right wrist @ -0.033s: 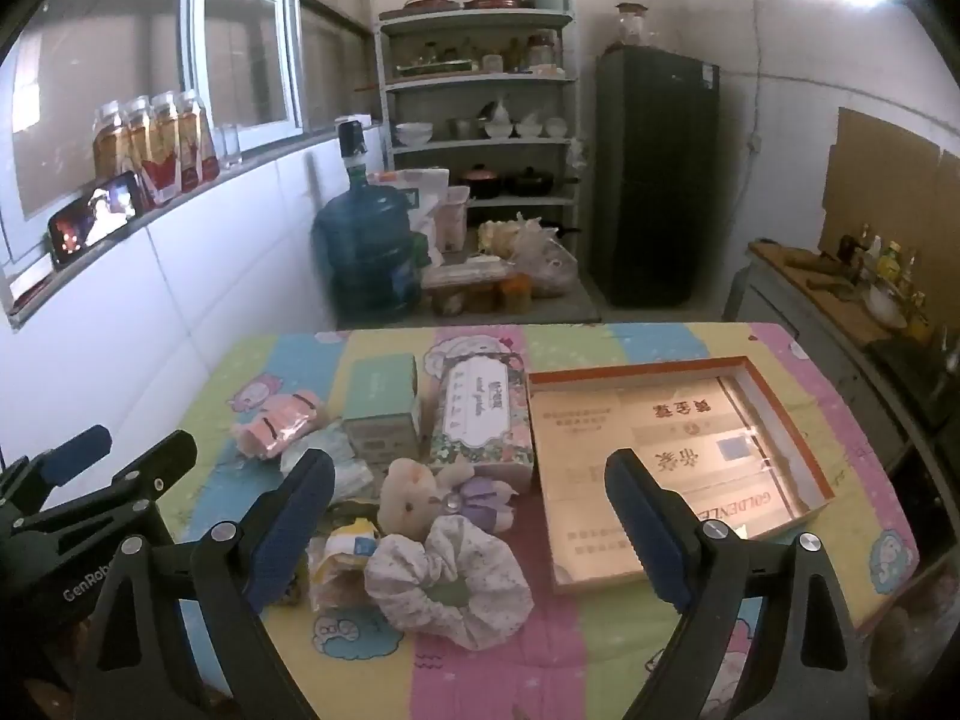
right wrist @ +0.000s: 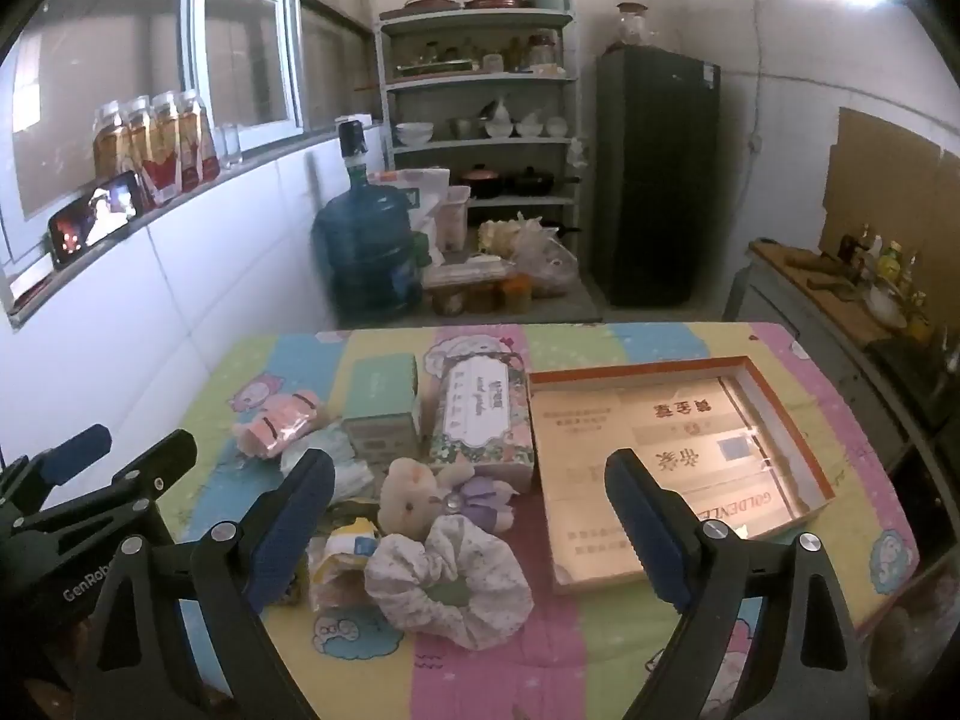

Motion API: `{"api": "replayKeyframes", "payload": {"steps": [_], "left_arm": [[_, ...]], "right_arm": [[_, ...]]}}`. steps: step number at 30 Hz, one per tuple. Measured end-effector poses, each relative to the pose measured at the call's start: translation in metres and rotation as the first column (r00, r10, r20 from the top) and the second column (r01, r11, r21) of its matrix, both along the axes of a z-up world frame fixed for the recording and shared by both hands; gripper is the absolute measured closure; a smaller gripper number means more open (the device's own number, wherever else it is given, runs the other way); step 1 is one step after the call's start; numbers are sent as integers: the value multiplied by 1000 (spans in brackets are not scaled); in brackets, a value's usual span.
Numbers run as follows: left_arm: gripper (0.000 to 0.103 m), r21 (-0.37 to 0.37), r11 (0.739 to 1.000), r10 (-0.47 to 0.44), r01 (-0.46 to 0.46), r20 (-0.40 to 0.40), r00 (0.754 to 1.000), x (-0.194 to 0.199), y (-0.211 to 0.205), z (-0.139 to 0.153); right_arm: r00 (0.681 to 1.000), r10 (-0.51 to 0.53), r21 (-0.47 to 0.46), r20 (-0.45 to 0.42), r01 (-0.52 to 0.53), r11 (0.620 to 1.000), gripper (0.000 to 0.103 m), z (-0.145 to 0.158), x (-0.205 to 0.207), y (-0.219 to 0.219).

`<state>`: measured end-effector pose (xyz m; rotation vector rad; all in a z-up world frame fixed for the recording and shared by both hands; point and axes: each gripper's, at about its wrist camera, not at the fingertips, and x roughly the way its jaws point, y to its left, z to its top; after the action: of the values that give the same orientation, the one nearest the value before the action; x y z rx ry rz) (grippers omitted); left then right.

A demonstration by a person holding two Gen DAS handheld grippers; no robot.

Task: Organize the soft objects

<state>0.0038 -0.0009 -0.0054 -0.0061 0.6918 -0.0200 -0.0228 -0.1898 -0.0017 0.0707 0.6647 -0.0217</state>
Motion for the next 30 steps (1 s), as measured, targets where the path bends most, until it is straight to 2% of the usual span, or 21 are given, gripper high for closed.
{"api": "replayKeyframes", "payload": {"steps": [9, 30], "left_arm": [[21, -4, 1000, 0, 0, 0, 1000, -3, 7, 13], [22, -8, 1000, -8, 8, -9, 1000, -6, 7, 9]], "right_arm": [[1000, 18, 9, -7, -18, 1000, 11, -2, 1, 3], [999, 38, 25, -15, -37, 999, 11, -5, 1, 10]]}}
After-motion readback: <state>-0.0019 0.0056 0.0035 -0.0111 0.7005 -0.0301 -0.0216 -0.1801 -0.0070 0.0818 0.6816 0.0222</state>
